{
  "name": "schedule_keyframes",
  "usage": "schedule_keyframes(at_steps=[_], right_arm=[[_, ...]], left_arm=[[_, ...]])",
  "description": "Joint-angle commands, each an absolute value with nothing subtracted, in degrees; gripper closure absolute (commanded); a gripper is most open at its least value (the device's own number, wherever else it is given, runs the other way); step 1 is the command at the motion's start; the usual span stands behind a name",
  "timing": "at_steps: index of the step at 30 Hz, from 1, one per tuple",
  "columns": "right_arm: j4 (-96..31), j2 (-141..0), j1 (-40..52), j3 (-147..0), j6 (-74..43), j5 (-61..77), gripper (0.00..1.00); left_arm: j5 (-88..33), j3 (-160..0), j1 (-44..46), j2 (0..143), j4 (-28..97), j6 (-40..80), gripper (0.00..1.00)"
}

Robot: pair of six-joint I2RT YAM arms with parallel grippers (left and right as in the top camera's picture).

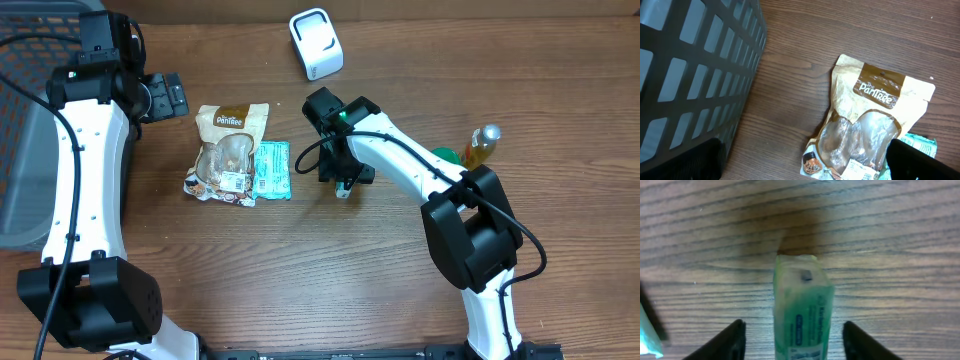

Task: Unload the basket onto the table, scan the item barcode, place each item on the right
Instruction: 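Close the right gripper on the teal tube and lift it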

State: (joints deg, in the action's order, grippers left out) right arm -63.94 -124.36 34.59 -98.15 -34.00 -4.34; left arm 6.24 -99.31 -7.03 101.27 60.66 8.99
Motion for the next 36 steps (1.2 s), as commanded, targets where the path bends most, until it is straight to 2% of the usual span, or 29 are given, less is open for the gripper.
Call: schedule_keyframes(at_steps=[1,2,7,11,14,16,17,36], right_arm=[[-63.77,-123.63,34.74,-99.61,-34.09,-4.38,0.29],[-63.77,-123.63,34.74,-99.61,-34.09,-4.38,0.26],[-64.31,-123.59,34.63,-100.88,-32.53,-4.4,0.25],[-65.87,-123.42,34.46,-103.7,-30.74,-4.4,0.18],[-66.52,-123.42,34.3,-104.97,-29.71,-4.45,0.1],[-66.28,-123.42,34.24,-105.08,-29.74,-4.45,0.01],[-66.11,-123.42,34.2,-105.08,-29.74,-4.45,0.0],[-63.7,-123.42,33.08,-105.08,-29.74,-4.47,0.0]], left_arm=[[7.01,-100.18,-7.49,101.16,60.64,8.78,0.0],[7.01,-100.18,-7.49,101.16,60.64,8.78,0.0],[7.01,-100.18,-7.49,101.16,60.64,8.78,0.0],[7.03,-100.18,-7.49,101.16,60.64,8.78,0.0],[7.01,-100.18,-7.49,101.16,60.64,8.78,0.0],[7.01,-100.18,-7.49,101.16,60.64,8.78,0.0],[7.01,-100.18,-7.49,101.16,60.64,8.78,0.0],[7.03,-100.18,-7.49,101.16,60.64,8.78,0.0]])
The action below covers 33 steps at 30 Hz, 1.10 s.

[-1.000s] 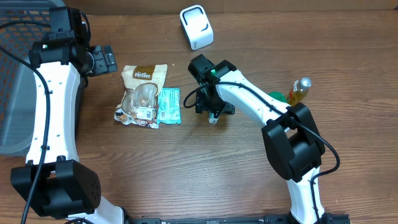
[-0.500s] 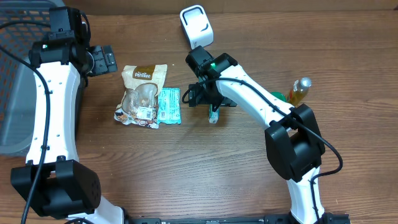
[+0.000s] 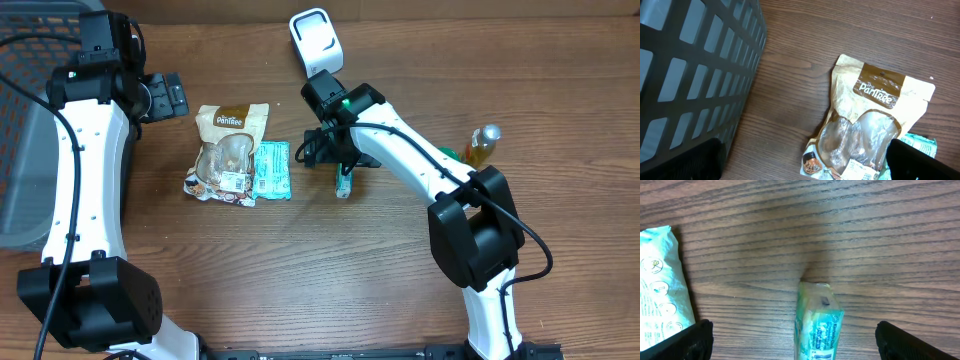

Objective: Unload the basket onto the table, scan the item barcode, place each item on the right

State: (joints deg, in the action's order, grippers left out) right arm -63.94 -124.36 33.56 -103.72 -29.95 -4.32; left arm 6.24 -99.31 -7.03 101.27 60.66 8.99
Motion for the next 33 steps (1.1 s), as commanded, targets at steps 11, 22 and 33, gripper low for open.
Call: schedule_keyframes(at_steps=[11,22,33], right_arm=[[-63.26,-123.42,32.86,-105.08,-29.74,-4.45,0.0],[-63.24,-123.42,32.86,-105.08,-29.76,-4.43,0.0],[-62.72,-123.42,32.86,-105.08,-29.76,-4.43,0.0]], left_arm=[[7.01,-100.18,-7.49,101.16,60.64,8.78,0.0],[7.01,-100.18,-7.49,101.16,60.64,8.78,0.0],[7.01,-100.18,-7.49,101.16,60.64,8.78,0.0]])
